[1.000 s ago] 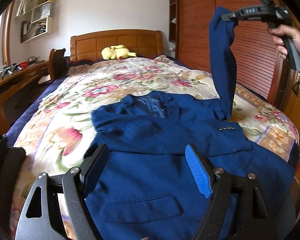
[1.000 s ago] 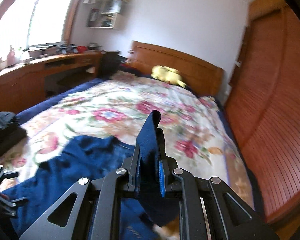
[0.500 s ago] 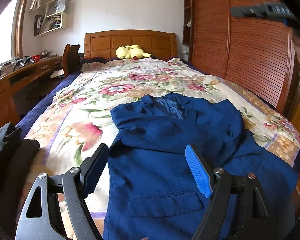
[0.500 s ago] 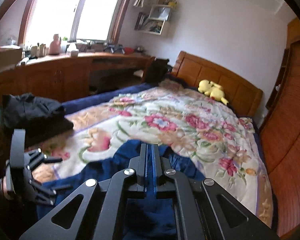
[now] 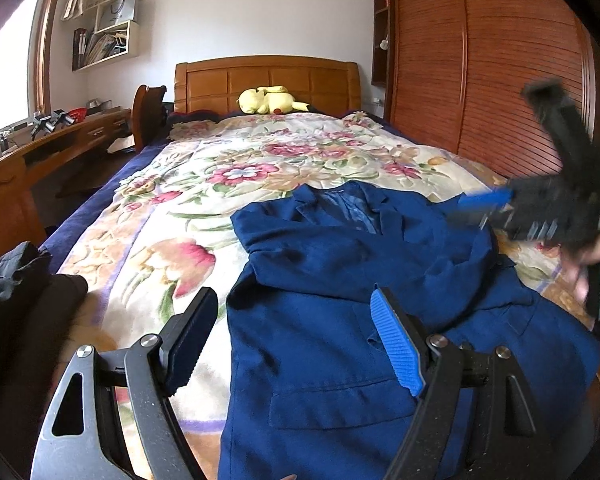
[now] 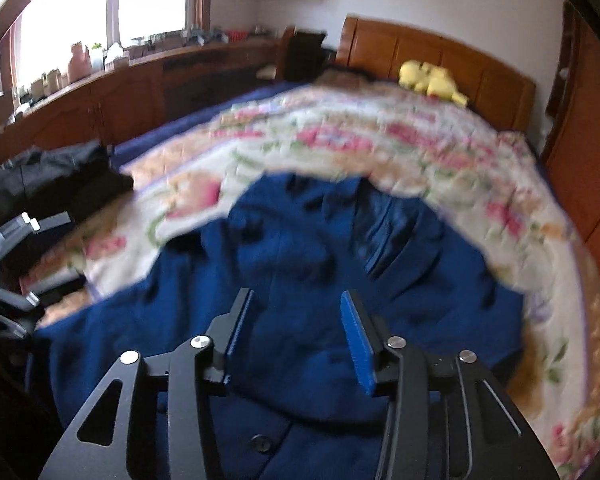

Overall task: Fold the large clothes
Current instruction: 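Grasp the blazer side edge with the right tool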

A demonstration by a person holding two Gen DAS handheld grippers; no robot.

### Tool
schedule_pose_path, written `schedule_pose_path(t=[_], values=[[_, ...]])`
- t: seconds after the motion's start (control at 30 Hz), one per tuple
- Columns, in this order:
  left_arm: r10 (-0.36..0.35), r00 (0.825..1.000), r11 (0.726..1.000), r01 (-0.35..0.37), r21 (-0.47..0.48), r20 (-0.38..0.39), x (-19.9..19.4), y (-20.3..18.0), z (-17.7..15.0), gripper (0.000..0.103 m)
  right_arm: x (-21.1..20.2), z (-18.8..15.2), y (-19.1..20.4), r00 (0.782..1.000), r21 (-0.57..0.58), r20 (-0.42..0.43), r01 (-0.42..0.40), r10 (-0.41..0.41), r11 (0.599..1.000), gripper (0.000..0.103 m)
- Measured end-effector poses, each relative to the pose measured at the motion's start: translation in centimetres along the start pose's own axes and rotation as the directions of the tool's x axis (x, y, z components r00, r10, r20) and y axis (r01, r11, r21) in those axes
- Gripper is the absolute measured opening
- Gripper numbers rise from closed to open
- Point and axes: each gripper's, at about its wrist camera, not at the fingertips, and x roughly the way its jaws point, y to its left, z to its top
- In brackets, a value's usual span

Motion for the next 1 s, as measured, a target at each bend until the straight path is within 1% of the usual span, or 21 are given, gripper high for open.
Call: schedule_pose_path(t=[0.17, 0.27, 0.3, 0.37, 0.47, 0.5, 0.57, 0.6, 0.63, 0.7, 0.73, 0.8, 0.87, 0.93, 1.0], values=[[0.012, 1.0, 1.0, -0.012, -0.013, -0.009, 0.1, 0.5, -0.3, 0.08, 5.4, 0.3, 0.7, 0.994, 0.067, -0.09, -0.062, 0.068, 0.996, 0.048], [0.012, 1.0, 1.0, -0.012, -0.016, -0.012, 0.2, 0.6, -0.3, 0.08, 8.9, 1.2, 0.3, 0.988, 0.093, -0.125, -0.073, 0.085, 0.993, 0.048], [0.012, 1.0, 1.0, -0.012, -0.015, -0.011, 0.2, 0.6, -0.3, 0.08, 10.0, 0.9, 0.2, 0.986, 0.101, -0.138, -0.075, 0.089, 0.992, 0.048], [0.012, 1.0, 1.0, -0.012, -0.015, -0.012, 0.2, 0.6, -0.3, 0.08, 11.8, 0.7, 0.2, 0.979, 0.106, -0.186, -0.06, 0.079, 0.993, 0.048], [0.015, 1.0, 1.0, -0.015, -0.017, -0.008, 0.1, 0.8, -0.2, 0.08, 14.5, -0.4, 0.6, 0.954, 0.084, -0.293, -0.047, 0.07, 0.995, 0.048], [0.014, 1.0, 1.0, -0.014, -0.018, -0.007, 0.1, 0.8, -0.2, 0.08, 14.9, -0.6, 1.0, 0.954, 0.064, -0.295, -0.044, 0.061, 0.997, 0.047], [0.016, 1.0, 1.0, -0.016, -0.016, -0.007, 0.0, 0.8, -0.2, 0.08, 15.0, -0.6, 1.2, 0.956, 0.041, -0.286, -0.055, 0.065, 0.998, 0.031], [0.016, 1.0, 1.0, -0.016, -0.016, -0.005, 0.0, 0.9, -0.2, 0.08, 15.0, -0.5, 1.1, 0.955, 0.042, -0.287, -0.065, 0.074, 0.997, 0.018], [0.016, 1.0, 1.0, -0.016, -0.015, -0.005, -0.1, 0.9, -0.2, 0.08, 14.7, -0.4, 0.9, 0.955, 0.038, -0.286, -0.07, 0.078, 0.997, 0.013], [0.019, 1.0, 1.0, -0.019, -0.017, -0.006, -0.2, 1.1, -0.1, 0.08, 14.0, -0.1, 0.4, 0.958, 0.032, -0.272, -0.083, 0.089, 0.996, 0.011], [0.019, 1.0, 1.0, -0.019, -0.02, -0.004, -0.3, 1.2, -0.2, 0.08, 13.7, 0.1, 0.4, 0.963, 0.025, -0.254, -0.08, 0.083, 0.997, 0.011], [0.019, 1.0, 0.999, -0.019, -0.025, -0.001, -0.5, 1.5, -0.2, 0.08, 11.9, 1.1, 0.3, 0.978, 0.021, -0.193, -0.08, 0.083, 0.997, 0.011], [0.023, 1.0, 0.999, -0.023, -0.029, 0.002, -0.6, 1.7, -0.2, 0.08, 9.8, 2.8, 0.2, 0.989, 0.023, -0.123, -0.084, 0.086, 0.996, 0.011], [0.025, 1.0, 0.999, -0.025, -0.038, 0.004, -0.6, 2.0, -0.3, 0.08, 7.4, 5.1, 0.4, 0.996, 0.012, -0.042, -0.08, 0.08, 0.997, 0.011], [0.029, 1.0, 0.999, -0.028, -0.044, 0.002, -0.7, 2.2, -0.4, 0.08, 4.9, 7.2, 0.7, 0.997, 0.003, 0.036, -0.075, 0.074, 0.997, 0.011]])
